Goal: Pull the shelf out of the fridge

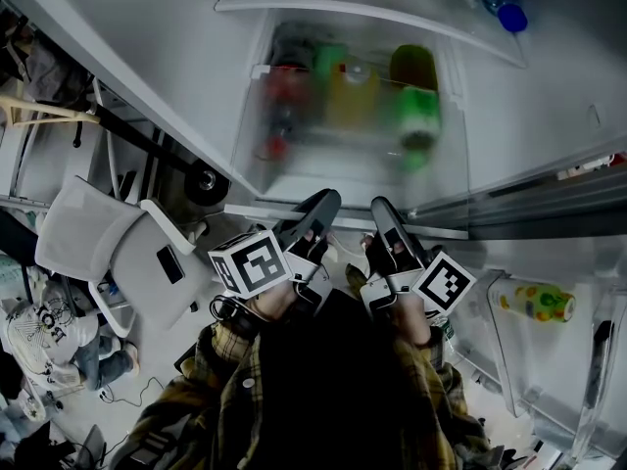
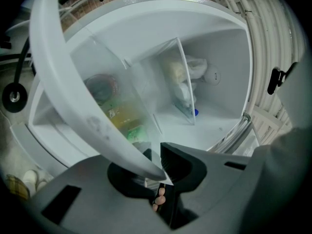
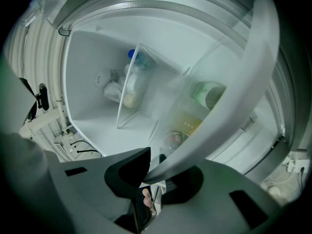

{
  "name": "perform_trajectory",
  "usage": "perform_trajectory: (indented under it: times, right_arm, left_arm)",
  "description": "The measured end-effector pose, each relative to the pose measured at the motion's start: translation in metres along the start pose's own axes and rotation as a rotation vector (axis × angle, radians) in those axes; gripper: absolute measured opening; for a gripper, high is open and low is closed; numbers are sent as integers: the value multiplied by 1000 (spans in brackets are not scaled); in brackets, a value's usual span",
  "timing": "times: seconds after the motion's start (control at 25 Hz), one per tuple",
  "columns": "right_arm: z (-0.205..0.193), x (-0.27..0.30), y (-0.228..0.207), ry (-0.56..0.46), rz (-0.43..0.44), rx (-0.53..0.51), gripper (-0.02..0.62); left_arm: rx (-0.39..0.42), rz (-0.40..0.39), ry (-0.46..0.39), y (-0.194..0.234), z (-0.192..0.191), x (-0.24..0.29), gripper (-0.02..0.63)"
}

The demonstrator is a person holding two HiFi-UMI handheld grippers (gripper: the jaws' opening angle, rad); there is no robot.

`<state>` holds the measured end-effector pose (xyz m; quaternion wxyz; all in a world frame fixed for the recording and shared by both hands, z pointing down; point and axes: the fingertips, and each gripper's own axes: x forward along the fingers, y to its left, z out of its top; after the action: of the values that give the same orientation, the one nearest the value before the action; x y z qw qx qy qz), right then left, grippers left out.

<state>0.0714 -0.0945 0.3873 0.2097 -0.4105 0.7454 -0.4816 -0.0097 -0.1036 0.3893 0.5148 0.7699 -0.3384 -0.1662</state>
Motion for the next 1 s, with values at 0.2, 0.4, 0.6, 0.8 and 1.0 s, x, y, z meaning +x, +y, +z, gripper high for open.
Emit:
perform_trajectory:
  times: [0.2,0.4,0.6,0.8,1.0]
  right_arm:
    - [0,0,-1,-1,-1,2,71]
    - [-1,0,-1,-3,-3,3,71]
    - [-1,0,-2,3,-3,5,71]
    - [-2,0,-2,7,-4,3,71]
    - [-3,-1,-2,8,-8,7,71]
  left_arm:
    - [-1,0,2,1,-1,0,69]
    - [-6,7,12,5,-3,-1,69]
    - [-8,7,12,4,-3,-1,69]
    - [-9,10,13,5,-3,-1,67]
    - [-6,6,13,3,-2,0,67]
